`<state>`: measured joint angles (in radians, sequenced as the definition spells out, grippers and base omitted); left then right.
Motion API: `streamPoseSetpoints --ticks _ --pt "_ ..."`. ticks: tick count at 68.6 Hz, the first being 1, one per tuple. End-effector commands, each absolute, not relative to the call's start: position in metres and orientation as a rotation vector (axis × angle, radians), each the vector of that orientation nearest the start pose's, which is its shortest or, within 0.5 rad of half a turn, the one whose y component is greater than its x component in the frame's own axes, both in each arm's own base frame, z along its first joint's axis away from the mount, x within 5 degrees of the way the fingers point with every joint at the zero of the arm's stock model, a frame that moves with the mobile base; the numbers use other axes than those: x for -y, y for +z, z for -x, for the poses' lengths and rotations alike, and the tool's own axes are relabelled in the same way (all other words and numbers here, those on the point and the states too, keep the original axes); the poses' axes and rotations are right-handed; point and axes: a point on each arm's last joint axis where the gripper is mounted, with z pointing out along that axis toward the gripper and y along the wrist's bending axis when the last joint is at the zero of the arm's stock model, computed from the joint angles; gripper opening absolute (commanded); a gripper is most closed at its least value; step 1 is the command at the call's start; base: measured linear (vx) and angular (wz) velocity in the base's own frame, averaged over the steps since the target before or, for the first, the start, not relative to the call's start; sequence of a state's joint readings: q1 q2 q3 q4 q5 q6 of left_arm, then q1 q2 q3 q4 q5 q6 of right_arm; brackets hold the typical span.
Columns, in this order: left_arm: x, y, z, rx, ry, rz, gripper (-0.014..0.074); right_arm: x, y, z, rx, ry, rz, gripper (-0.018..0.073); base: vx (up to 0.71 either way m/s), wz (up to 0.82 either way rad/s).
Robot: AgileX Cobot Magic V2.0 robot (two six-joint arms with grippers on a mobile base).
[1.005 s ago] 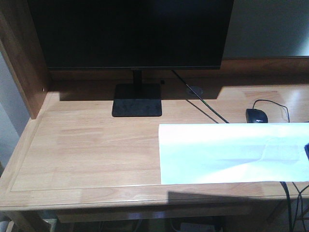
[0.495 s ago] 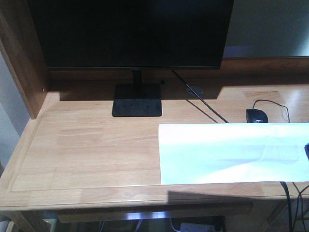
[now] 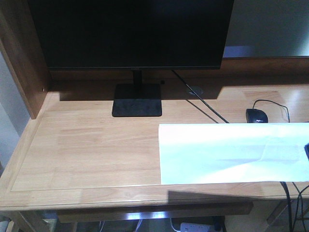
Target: Grab stapler and paper to desk for stapling
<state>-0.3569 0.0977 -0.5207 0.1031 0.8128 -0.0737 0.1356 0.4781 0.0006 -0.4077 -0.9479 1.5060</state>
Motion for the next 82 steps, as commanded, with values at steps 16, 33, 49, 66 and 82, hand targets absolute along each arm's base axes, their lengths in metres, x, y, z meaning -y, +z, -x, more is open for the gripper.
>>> streamPoseSetpoints --ticks 16,33,49,66,82 --pt "0.001 0.323 -0.020 -1.714 -0.201 -0.267 -0.0007 -0.040 0.267 -0.076 -1.071 1.434 -0.290 -0.0005 0.00 0.00" --pt "0.001 0.323 -0.020 -1.708 -0.205 -0.265 -0.0007 -0.040 0.267 -0.076 -1.071 1.434 -0.290 -0.0005 0.00 0.00" --pt "0.002 0.324 -0.020 -1.709 -0.226 -0.261 -0.0007 -0.040 0.267 -0.076 -1.071 1.434 -0.290 -0.0005 0.00 0.00" --pt "0.005 0.327 -0.024 -1.689 -0.238 -0.261 -0.0007 -0.040 0.267 -0.076 -1.071 1.434 -0.290 -0.0005 0.00 0.00" --pt "0.022 0.336 -0.057 -1.775 -0.297 -0.274 -0.0007 -0.040 0.267 -0.076 -1.071 1.434 -0.290 -0.0005 0.00 0.00"
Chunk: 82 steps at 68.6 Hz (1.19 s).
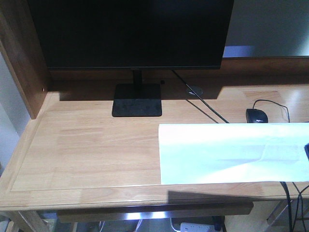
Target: Grab stapler and paper to desk for stapling
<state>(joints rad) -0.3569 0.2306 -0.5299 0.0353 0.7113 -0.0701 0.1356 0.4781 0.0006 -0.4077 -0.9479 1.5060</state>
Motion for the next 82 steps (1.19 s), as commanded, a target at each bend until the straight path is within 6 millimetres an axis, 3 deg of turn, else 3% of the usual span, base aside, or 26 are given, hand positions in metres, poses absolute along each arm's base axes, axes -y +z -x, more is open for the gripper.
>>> streamPoseSetpoints --ticks 1,18,37,65,82 --pt "0.023 0.336 -0.060 -1.783 -0.296 -0.279 -0.0007 -0.040 0.267 -0.076 -1.071 1.434 -0.290 -0.0005 0.00 0.00" --pt "0.049 0.352 -0.109 -1.879 -0.305 -0.415 -0.0007 -0.040 0.267 -0.076 -1.071 1.434 -0.290 -0.0005 0.00 0.00" --pt "0.078 0.363 -0.162 -1.870 -0.413 -0.452 -0.0007 -0.040 0.267 -0.076 -1.071 1.434 -0.290 -0.0005 0.00 0.00" --pt "0.126 0.343 -0.244 -1.972 -0.500 -0.756 -0.0007 -0.040 0.267 -0.076 -1.071 1.434 -0.290 -0.0005 0.00 0.00" --pt "0.137 0.322 -0.293 -2.052 -0.567 -0.852 -0.0007 -0.040 0.267 -0.076 -1.071 1.434 -0.290 -0.0005 0.00 0.00"
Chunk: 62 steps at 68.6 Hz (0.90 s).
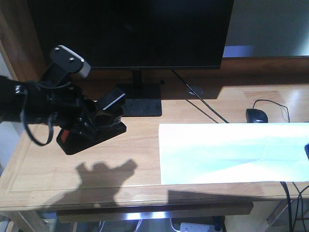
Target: Grab stapler and paper to desk for stapling
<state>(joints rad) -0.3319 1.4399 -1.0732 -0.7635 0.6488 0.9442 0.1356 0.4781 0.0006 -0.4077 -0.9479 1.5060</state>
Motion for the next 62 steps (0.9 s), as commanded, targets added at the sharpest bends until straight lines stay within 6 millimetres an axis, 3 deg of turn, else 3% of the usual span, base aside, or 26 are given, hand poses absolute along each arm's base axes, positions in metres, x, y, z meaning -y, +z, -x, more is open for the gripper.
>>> streamPoseSetpoints --ticks 1,14,28,46,62 --pt "0.137 0.321 -0.296 -2.057 -0.581 -0.854 -0.0007 -0.040 0.267 -0.076 -1.071 1.434 -0.290 -0.0005 0.00 0.00" --pt "0.130 0.312 -0.326 -2.022 -0.750 -0.941 -0.0007 -0.040 0.267 -0.076 -1.071 1.434 -0.290 -0.0005 0.00 0.00" --pt "0.118 0.308 -0.343 -1.890 -0.834 -1.137 -0.0007 -0.040 0.267 -0.076 -1.071 1.434 -0.290 -0.0005 0.00 0.00" --pt "0.097 0.296 -0.358 -1.737 -0.688 -1.301 -0.0007 -0.040 0.267 -0.076 -1.071 1.434 -0.290 -0.0005 0.00 0.00" --pt "0.094 0.271 -0.370 -1.633 -0.641 -1.426 -0.0007 -0.040 0.267 -0.076 -1.071 1.434 -0.290 -0.0005 0.00 0.00"
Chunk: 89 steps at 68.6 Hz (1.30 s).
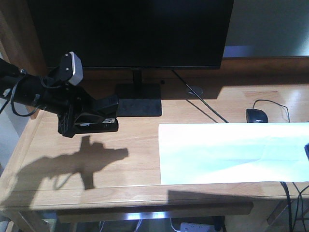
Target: Grab stapler and paper to desk for stapling
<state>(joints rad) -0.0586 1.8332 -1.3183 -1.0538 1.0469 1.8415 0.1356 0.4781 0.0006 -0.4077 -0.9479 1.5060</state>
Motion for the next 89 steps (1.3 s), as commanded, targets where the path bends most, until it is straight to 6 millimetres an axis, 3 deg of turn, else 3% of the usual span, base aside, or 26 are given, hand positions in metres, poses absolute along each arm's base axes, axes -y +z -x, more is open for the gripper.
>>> streamPoseSetpoints --ticks 1,21,42,72,89 --pt "0.094 0.269 -0.371 -1.637 -0.644 -1.427 -0.0007 -0.040 0.267 -0.076 -1.071 1.434 -0.290 -0.0005 0.00 0.00" --pt "0.097 0.221 -0.391 -1.638 -0.704 -1.417 -0.0007 -0.040 0.267 -0.076 -1.071 1.434 -0.290 -0.0005 0.00 0.00" --pt "0.099 0.189 -0.404 -1.653 -0.720 -1.368 -0.0007 -0.040 0.267 -0.076 -1.071 1.434 -0.290 -0.0005 0.00 0.00" --pt "0.104 0.166 -0.411 -1.704 -0.746 -1.295 0.0007 -0.040 0.267 -0.076 -1.071 1.434 -0.290 -0.0005 0.00 0.00" --pt "0.105 0.149 -0.412 -1.734 -0.779 -1.293 0.0064 -0.040 0.267 -0.076 -1.071 1.434 -0.290 -0.0005 0.00 0.00"
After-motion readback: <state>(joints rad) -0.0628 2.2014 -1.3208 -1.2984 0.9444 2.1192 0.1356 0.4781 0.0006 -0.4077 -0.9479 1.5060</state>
